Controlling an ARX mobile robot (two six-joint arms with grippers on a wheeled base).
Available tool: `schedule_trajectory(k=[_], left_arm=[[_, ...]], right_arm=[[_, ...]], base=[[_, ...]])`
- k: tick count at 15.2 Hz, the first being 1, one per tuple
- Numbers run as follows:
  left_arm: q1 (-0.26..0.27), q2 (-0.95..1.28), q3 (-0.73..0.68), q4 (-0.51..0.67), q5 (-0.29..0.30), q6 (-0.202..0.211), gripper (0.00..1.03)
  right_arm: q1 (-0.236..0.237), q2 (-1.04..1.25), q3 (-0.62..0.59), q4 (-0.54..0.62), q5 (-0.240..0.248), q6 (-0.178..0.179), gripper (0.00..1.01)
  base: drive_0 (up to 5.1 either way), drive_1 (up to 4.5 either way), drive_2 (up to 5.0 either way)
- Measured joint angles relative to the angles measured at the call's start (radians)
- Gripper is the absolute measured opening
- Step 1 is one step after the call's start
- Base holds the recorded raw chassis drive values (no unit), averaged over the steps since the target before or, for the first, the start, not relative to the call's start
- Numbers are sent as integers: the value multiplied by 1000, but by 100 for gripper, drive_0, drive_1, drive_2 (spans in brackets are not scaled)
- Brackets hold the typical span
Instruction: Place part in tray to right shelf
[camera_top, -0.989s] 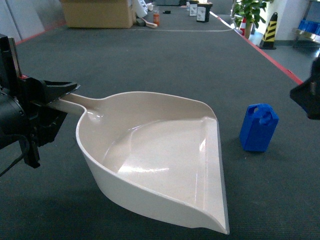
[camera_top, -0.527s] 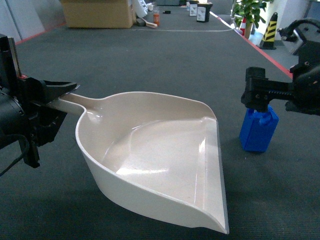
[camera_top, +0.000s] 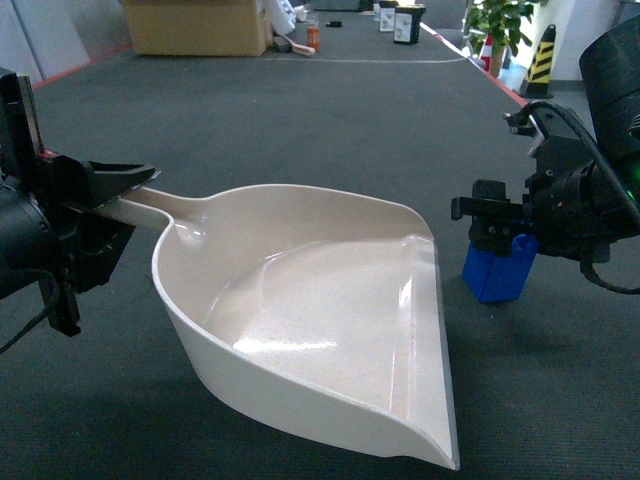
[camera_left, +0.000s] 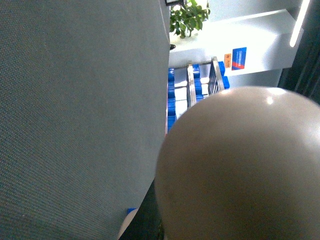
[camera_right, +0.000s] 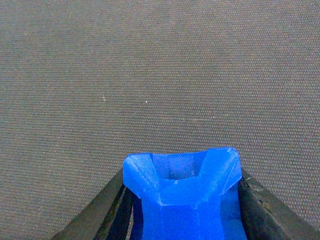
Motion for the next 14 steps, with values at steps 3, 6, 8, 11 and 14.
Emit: schedule_trajectory(k=[3,6,8,11,14], left_arm=[[0,0,0,0,0,0,15],[0,0,0,0,-2,0,15],[0,0,0,0,0,0,15],[0,0,0,0,0,0,15],[0,0,0,0,-1,0,15]], right_arm=[[0,-47,-39,32,14,-5,47],[24,-226,-117,72,-17,-1,47],[95,-357,-134,112,-59,23,47],[267,-452,-177,125,-140,91,47],[389,-441,-216,99,-186,184,47]], base=[[0,0,0],[0,0,0],[0,0,0],[0,0,0],[0,0,0]])
